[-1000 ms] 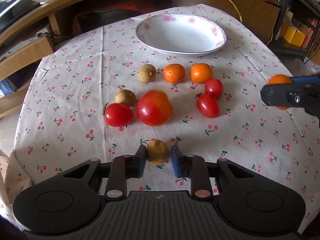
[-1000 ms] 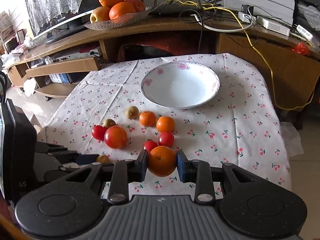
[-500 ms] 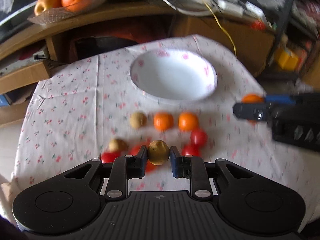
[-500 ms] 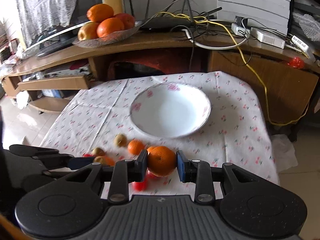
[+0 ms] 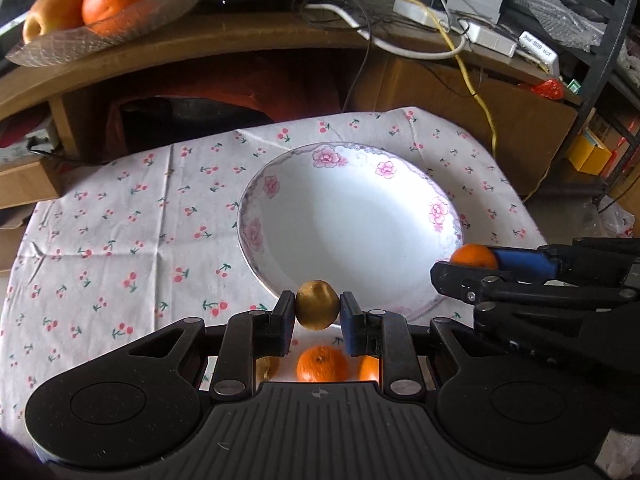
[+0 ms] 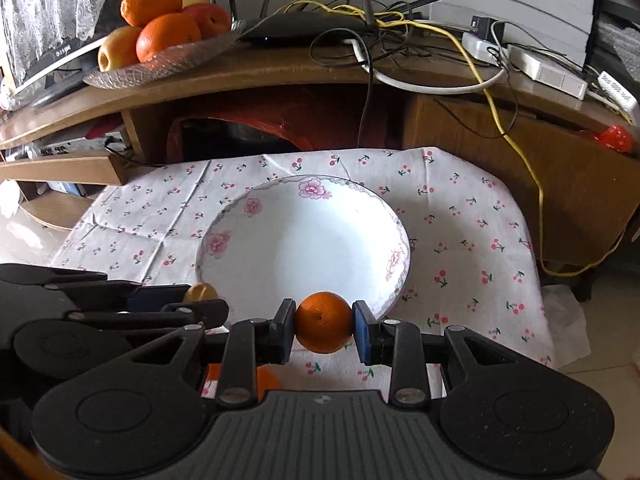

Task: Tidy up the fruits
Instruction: 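Carry tangerine and pear over the white bowl and open both tools to drop them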

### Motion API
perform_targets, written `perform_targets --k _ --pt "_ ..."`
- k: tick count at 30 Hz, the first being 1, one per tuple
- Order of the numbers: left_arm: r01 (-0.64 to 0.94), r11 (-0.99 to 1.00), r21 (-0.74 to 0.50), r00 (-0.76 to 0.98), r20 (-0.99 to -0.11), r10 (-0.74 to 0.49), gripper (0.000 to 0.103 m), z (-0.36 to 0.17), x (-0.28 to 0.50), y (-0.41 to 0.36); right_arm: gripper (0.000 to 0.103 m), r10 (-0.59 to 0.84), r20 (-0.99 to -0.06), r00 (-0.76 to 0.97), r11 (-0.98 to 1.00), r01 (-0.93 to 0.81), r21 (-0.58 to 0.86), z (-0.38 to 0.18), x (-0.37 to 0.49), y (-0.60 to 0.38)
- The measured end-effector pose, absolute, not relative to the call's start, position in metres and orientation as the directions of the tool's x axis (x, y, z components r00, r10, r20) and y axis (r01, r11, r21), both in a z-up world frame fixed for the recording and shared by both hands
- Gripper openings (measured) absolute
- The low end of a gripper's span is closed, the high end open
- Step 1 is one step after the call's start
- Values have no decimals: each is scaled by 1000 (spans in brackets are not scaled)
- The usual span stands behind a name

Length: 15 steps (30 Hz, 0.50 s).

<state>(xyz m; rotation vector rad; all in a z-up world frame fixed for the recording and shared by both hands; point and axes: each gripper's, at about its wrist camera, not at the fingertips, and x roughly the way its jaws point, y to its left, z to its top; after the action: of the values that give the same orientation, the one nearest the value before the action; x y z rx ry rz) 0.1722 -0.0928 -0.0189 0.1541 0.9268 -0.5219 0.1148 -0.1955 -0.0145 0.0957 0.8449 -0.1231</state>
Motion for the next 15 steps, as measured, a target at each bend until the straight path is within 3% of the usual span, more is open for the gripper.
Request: perform_targets --k 15 --pt "485 872 -61 500 -799 -334 31 -27 187 -106 32 -68 -778 624 985 168 48 -37 138 -210"
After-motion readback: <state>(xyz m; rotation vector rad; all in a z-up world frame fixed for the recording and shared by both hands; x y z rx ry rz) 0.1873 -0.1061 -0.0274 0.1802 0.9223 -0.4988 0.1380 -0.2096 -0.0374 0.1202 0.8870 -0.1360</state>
